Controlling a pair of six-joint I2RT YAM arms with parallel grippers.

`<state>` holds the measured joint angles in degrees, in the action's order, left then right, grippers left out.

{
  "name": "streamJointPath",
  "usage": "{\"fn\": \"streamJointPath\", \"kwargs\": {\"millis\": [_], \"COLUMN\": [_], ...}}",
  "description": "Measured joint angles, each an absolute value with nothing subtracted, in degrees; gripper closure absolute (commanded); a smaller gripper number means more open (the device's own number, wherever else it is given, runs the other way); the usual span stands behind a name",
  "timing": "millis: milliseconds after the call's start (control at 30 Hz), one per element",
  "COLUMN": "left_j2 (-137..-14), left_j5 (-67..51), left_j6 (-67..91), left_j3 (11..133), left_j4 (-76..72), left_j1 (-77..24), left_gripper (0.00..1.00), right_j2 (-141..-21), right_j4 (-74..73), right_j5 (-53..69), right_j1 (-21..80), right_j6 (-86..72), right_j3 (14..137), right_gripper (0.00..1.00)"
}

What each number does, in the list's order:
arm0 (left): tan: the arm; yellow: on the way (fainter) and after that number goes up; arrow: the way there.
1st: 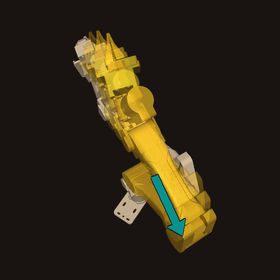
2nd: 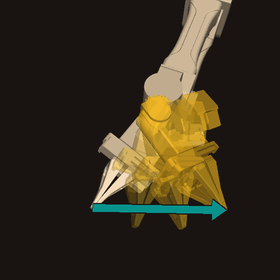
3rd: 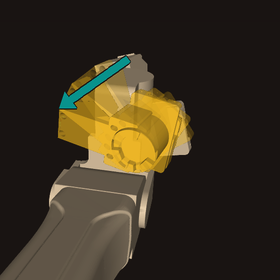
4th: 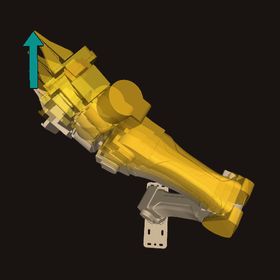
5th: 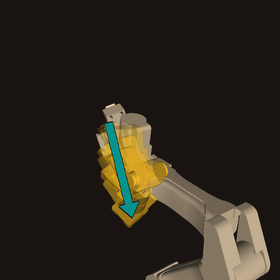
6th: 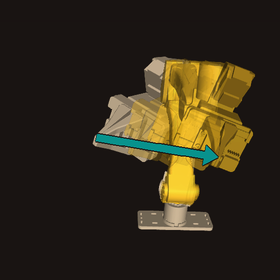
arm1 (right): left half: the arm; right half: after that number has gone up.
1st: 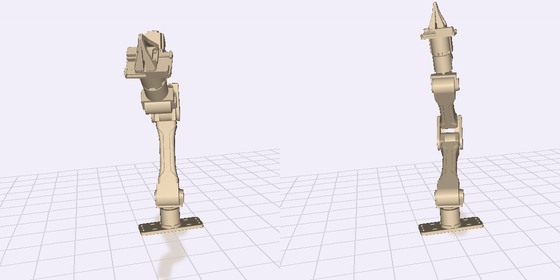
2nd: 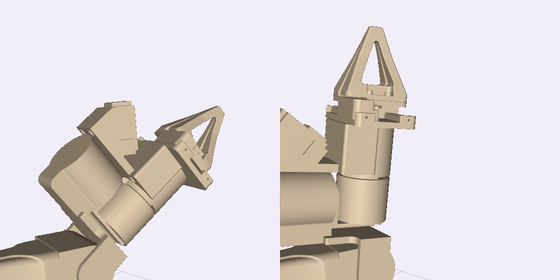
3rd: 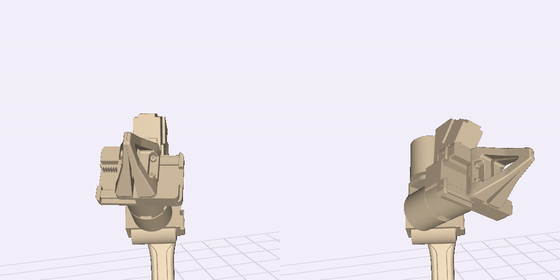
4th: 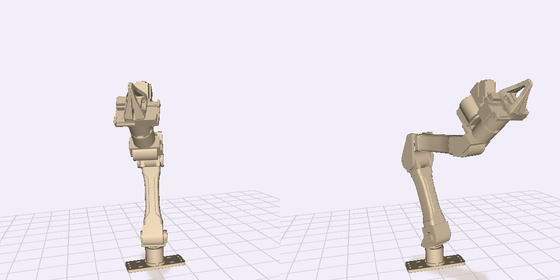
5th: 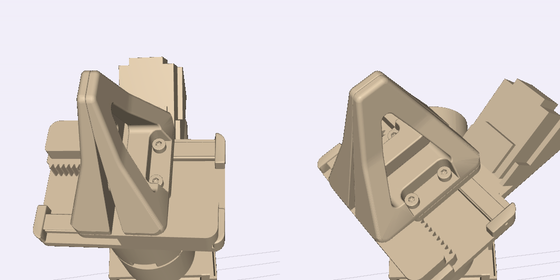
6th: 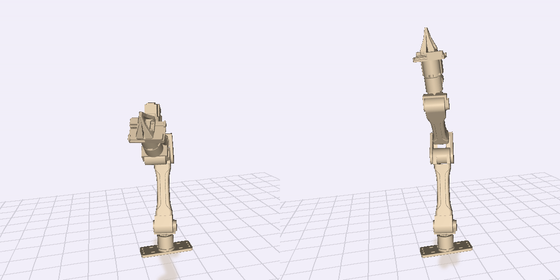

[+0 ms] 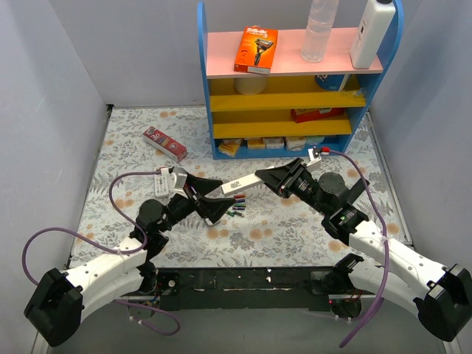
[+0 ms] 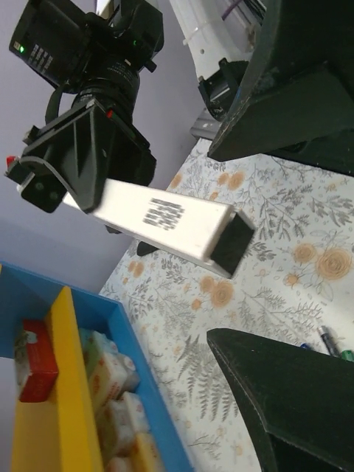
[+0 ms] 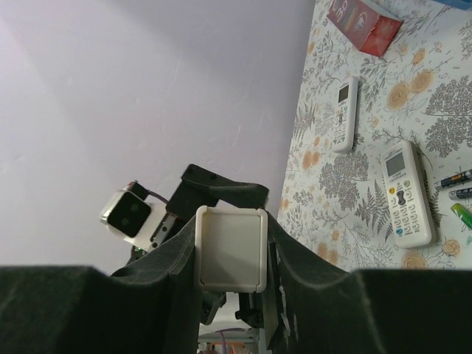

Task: Load the batteries into the remote control
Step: Adjust the remote control.

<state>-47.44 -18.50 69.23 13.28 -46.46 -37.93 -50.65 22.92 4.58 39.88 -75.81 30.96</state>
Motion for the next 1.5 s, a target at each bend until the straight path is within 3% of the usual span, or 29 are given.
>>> {"fn": "streamJointPath", "kwargs": {"millis": [100, 233, 467, 633, 767, 933, 1500], "left_j2": [-48.01, -48.18, -48.75, -47.13, -46.68, -46.92, -46.65], "left_j5": [-20.71, -23.75, -28.95, -29.1, -29.04, -29.06, -29.67], "left_j6": [62.26, 54.85, 46.06, 41.08, 39.75, 39.92, 41.82], "left_j3": [17.15, 21.26, 23.14, 23.44, 23.44, 23.44, 24.1], "left_j4": [-44.14, -40.6, -33.28, -27.86, -26.89, -27.09, -28.45], "left_j1": [-37.93, -37.93, -37.93, -37.93, -37.93, -37.93, -37.93], "left_gripper": [0.05, 0.16, 0.15, 0.2, 0.29, 0.49, 0.53], "right_j2": [-50.72, -50.74, -50.72, -50.72, -50.72, -50.72, -50.74], "right_j4": [23.0, 23.46, 24.21, 24.23, 24.67, 25.78, 26.98], "right_j5": [6.07, 7.97, 9.06, 9.3, 9.54, 10.0, 10.57], "right_j1": [39.88, 39.88, 39.88, 39.88, 39.88, 39.88, 39.88], "right_j6": [-75.94, -75.99, -76.49, -76.58, -76.79, -77.82, -79.53], "right_j3": [30.96, 30.96, 30.96, 30.96, 30.96, 30.96, 30.96], "right_gripper": [0.99, 0.99, 0.99, 0.99, 0.99, 0.99, 0.99]}}
